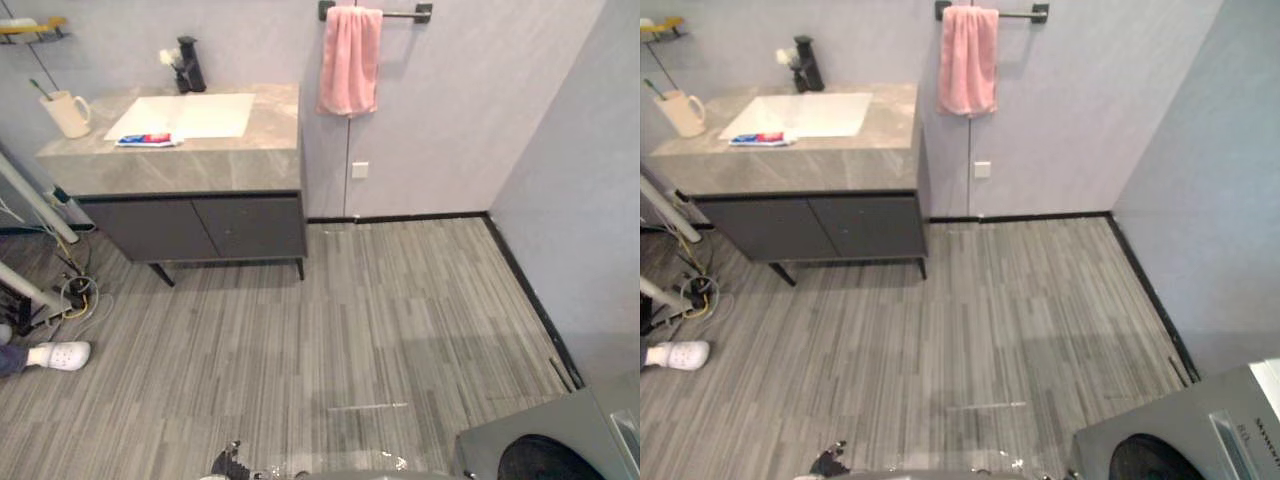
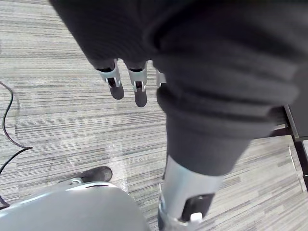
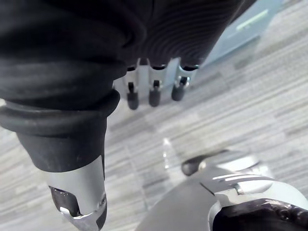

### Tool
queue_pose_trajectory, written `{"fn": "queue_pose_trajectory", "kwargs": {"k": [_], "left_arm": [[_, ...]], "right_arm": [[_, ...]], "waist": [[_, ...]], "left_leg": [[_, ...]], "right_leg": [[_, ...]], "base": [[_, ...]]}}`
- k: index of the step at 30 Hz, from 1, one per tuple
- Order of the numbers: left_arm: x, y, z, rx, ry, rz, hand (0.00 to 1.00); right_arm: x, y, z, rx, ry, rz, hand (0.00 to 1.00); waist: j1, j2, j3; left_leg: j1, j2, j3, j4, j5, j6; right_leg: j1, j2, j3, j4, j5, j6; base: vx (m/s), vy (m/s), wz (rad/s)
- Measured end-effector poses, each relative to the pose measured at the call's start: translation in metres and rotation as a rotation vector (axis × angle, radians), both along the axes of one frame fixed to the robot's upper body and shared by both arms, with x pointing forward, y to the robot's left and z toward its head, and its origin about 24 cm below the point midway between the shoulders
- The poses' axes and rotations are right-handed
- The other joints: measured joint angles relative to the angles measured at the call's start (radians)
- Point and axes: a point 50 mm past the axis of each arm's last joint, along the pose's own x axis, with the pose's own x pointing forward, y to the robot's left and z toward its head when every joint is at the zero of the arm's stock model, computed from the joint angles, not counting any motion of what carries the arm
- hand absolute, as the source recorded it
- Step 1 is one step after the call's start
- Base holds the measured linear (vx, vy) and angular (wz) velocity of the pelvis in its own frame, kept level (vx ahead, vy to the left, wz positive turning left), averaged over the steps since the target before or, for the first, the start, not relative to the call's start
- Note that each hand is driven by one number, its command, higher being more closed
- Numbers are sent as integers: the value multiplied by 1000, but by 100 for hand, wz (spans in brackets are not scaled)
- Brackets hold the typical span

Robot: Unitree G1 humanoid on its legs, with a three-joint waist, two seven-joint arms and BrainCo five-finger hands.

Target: Organize washtable

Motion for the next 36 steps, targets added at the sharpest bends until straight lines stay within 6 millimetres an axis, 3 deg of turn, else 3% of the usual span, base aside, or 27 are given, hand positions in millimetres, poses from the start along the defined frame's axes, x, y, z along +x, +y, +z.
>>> {"fn": "queue_pose_trajectory", "kwargs": {"k": [9,20,29,32,33,35,36], "left_arm": [[4,1,0,9,2,-20,0],[7,0,0,12,-2,-27,0],[8,1,1,16,-6,-29,0],[16,5,3,18,-35,2,0],[19,9,6,20,-59,36,0],[25,10,9,16,-99,75,0],[23,9,9,8,-105,99,0]], "right_arm": [[12,1,1,-12,-16,52,0],[14,1,1,-24,-14,93,0],[15,1,1,-23,-15,94,0],[17,3,2,-16,-31,77,0],[19,5,2,-10,-44,68,0],[19,5,3,-13,-52,64,0],[21,2,4,-17,-63,48,0]], "waist": [[-12,-2,29],[-11,-2,32],[-12,-6,44],[-10,-13,88],[-9,-25,99],[-1,-32,114],[4,-21,115]], "left_leg": [[43,-1,19,-15,-9,-14],[46,-2,17,-16,-11,-17],[30,9,30,6,-26,-17],[-39,45,60,210,-115,-48],[-97,64,86,364,-133,-69],[-202,111,109,621,-132,-68],[-244,139,115,732,-153,-49]], "right_leg": [[57,-2,1,-52,6,49],[59,-4,0,-52,9,45],[53,4,1,-50,13,16],[28,15,19,42,-46,-16],[20,12,28,80,-77,-32],[16,16,60,138,-112,-44],[23,23,83,165,-135,-50]], "base": [[50,-9,-4],[-40,-22,0],[-55,-37,-1],[-26,-71,-13],[-39,-77,-16],[16,-84,-44],[80,-39,-56]]}}
